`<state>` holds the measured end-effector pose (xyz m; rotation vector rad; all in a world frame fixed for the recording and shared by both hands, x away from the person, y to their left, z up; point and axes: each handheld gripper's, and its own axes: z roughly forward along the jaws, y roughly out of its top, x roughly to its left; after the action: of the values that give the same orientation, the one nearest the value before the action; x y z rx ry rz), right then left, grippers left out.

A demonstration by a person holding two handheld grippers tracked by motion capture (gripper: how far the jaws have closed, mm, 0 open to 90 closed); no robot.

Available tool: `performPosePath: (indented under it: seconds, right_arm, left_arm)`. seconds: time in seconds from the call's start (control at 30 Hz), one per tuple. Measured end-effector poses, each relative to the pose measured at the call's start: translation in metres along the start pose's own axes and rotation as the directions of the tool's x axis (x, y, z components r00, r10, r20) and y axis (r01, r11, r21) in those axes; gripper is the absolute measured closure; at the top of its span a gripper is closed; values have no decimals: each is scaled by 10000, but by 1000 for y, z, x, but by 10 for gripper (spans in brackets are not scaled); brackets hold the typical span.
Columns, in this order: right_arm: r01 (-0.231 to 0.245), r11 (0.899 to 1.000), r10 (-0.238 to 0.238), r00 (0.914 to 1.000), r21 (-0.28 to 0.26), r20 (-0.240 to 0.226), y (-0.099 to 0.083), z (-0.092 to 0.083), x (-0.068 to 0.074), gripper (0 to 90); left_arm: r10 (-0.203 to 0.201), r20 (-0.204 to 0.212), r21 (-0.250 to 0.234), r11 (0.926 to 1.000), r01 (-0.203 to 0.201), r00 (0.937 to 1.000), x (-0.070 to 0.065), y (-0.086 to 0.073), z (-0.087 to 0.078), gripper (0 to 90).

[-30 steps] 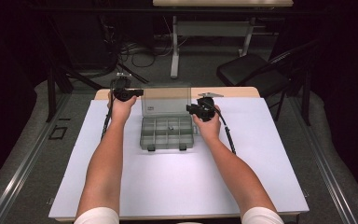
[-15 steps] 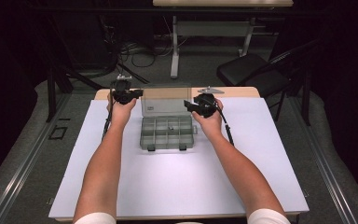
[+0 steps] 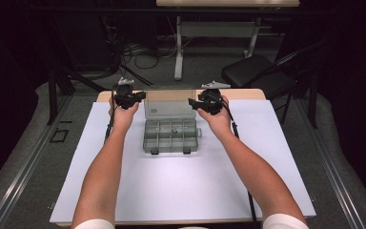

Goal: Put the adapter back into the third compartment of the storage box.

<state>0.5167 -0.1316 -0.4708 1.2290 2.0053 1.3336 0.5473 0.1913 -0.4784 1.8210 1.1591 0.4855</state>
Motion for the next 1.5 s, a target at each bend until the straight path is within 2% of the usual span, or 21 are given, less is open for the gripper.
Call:
performPosePath:
  seconds: [0.13,0.33,0.47,0.5,0.57,0.67,0.73,0.83,0.97,1.2,1.33,1.5]
  right_arm:
    - [200,9996,-203,9997,223,149,7,-4,0,554]
    - [163,9997,-166,9998,193,138,13,-9,-2,751]
    - [163,9996,-169,9995,241,270,20,-14,1,836]
    - [40,9996,-43,9999,295,120,22,-16,1,858]
    - [138,9992,-143,9998,380,118,25,-19,4,900]
    - [187,9980,-202,9995,596,239,29,-20,6,900]
    - [152,9985,-164,9996,517,239,32,-22,7,900]
    - [-233,9978,225,9997,620,133,36,-25,8,900]
    - [-375,9958,366,9993,836,118,41,-27,8,900]
    - [-588,9962,572,9980,640,273,49,-27,6,900]
    - [-736,9960,718,9968,502,357,51,-24,3,900]
    - [-825,9958,803,9954,404,520,54,-16,1,900]
  left_arm:
    - [78,7,-236,9997,-78,10000,-2,-3,-3,840]
    - [293,-37,-420,9987,-294,9996,-5,-6,-8,841]
    - [369,-14,-628,9973,-369,9993,-6,-9,-12,842]
    - [379,-30,-706,9968,-380,9993,-7,-11,-12,842]
    - [389,-22,-837,9957,-390,9992,-8,-12,-13,843]
    - [441,-98,-886,9951,-448,9990,-10,-14,-16,844]
    - [448,-132,-975,9942,-459,9989,-12,-16,-17,844]
    - [460,-154,-1186,9918,-475,9988,-13,-19,-18,846]
    - [549,-192,-1173,9915,-568,9983,-14,-20,-21,846]
    - [682,-272,-1232,9898,-710,9973,-17,-22,-24,846]
    - [655,-239,-1408,9877,-682,9976,-18,-25,-25,846]
    - [694,-236,-1369,9880,-720,9973,-19,-25,-28,847]
